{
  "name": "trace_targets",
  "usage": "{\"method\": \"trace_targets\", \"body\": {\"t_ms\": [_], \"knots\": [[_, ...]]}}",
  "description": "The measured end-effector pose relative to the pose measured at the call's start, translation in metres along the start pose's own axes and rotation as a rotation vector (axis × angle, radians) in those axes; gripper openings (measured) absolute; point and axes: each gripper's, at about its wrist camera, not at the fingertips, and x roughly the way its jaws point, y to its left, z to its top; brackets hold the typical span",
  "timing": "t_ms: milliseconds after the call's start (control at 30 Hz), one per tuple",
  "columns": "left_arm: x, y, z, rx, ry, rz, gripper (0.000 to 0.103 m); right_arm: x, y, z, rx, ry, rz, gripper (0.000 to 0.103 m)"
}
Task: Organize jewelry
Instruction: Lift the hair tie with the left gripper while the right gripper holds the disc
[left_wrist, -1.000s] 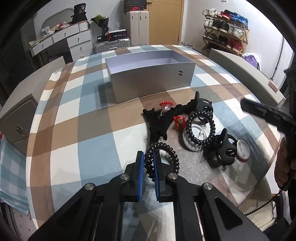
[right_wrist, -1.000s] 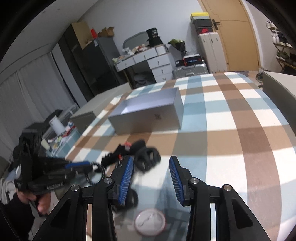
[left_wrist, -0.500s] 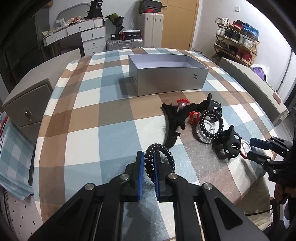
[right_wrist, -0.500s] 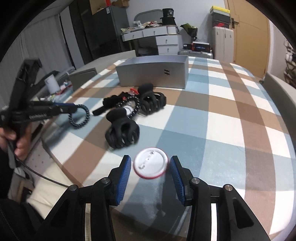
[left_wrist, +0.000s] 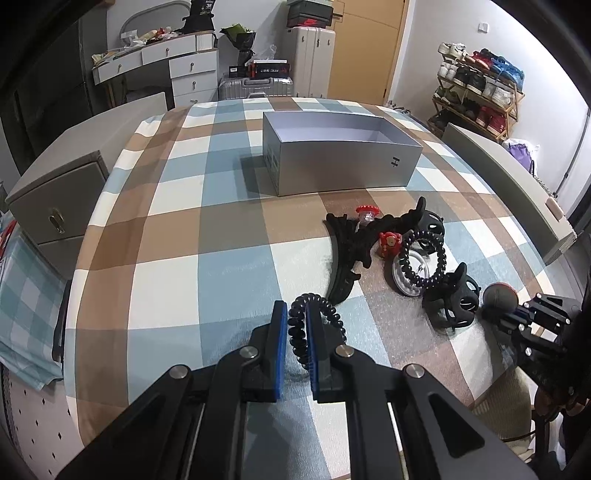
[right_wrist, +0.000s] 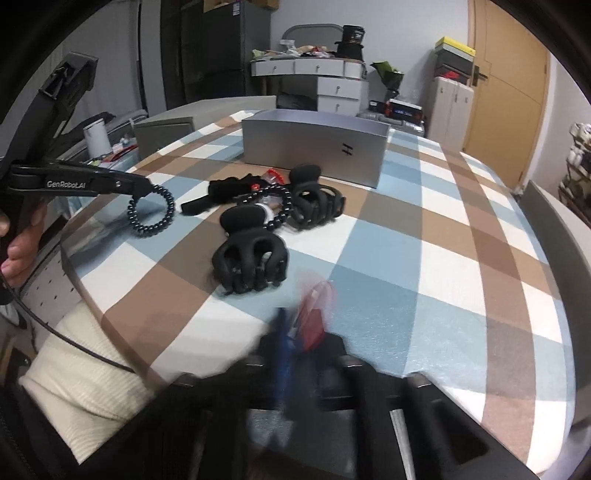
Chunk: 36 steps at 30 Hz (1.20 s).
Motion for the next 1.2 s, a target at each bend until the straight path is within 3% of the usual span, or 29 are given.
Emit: {"method": "trace_targets", "body": {"t_ms": [333,600,733,867,1000,1067,1100,1200], "knots": [[0.003,0.002,-0.001,-0.004,0.017,0.001,0.006,-0.005,-0.021,0.000,0.158,-0.041,0.113,0.007],[0.001,0.002,0.000,-0.004,0.009,0.003,0.006,-0.018,-0.028,0.008,0.211,-0.104,0.154,0.007],[0.010,0.004,-0.003,-0.011,0.076,-0.009,0.007,-0.021,-0.025,0.013,0.204,-0.118,0.163,0.007],[0.018,0.014,-0.007,-0.067,0.117,-0.031,0.030,-0.021,-0.021,0.015,0.196,-0.119,0.177,0.007],[0.015,0.014,-0.009,-0.083,0.116,-0.090,0.032,-0.023,-0.016,0.017,0.181,-0.121,0.181,0.007],[0.014,0.007,-0.008,-0.052,0.115,-0.096,0.052,-0.024,-0.015,0.018,0.178,-0.125,0.182,0.007],[0.015,0.003,-0.008,-0.042,0.118,-0.097,0.058,-0.025,-0.015,0.018,0.177,-0.128,0.184,0.007],[0.022,0.001,-0.007,-0.036,0.122,-0.070,0.061,-0.025,-0.017,0.018,0.185,-0.131,0.186,0.007]]}}
